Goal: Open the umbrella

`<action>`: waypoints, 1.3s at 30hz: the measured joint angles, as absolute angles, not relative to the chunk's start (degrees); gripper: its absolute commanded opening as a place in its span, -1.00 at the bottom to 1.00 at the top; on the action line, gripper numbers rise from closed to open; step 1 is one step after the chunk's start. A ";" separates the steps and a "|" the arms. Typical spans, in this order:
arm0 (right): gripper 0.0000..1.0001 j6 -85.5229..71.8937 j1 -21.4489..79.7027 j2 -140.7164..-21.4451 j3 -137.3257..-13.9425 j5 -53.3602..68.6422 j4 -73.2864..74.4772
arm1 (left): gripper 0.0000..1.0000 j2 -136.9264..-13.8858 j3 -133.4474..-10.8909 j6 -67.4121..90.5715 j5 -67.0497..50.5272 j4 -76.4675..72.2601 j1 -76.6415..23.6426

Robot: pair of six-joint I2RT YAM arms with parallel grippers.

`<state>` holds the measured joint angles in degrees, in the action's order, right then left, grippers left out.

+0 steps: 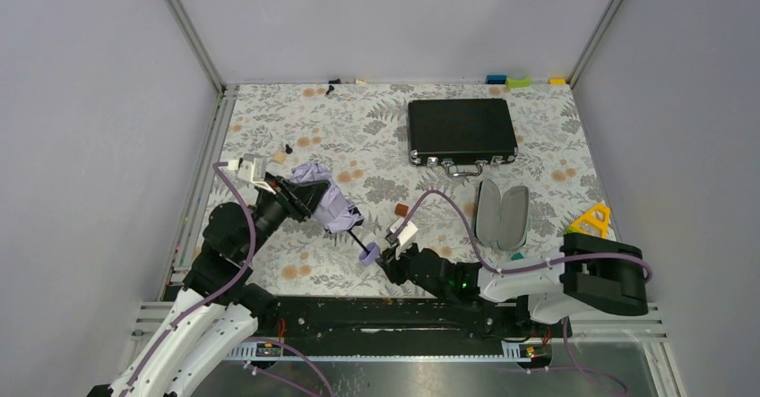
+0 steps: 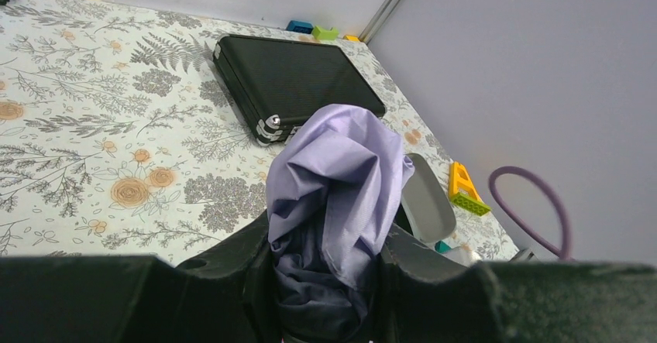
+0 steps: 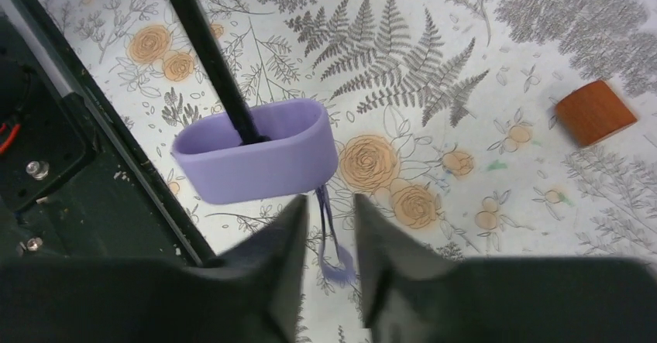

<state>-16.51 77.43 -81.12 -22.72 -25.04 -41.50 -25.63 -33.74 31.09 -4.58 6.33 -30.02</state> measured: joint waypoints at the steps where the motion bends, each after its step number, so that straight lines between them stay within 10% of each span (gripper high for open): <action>1: 0.22 -16.67 77.45 -79.88 -22.72 -25.06 -40.51 | -1.00 -25.76 -33.74 31.09 -4.58 6.22 -30.02; 7: 0.46 -13.04 77.65 -69.80 -23.99 -25.04 -31.97 | -1.00 -25.98 -33.74 31.03 -4.47 5.56 -29.71; 15: 0.29 -9.43 77.65 -64.66 -32.64 -24.38 -21.54 | -1.00 -26.00 -33.74 31.07 -4.51 5.54 -29.67; 39: -0.09 -8.23 77.65 -86.54 -50.26 -25.06 -9.13 | -1.00 -25.50 -33.74 31.05 -4.60 5.82 -29.56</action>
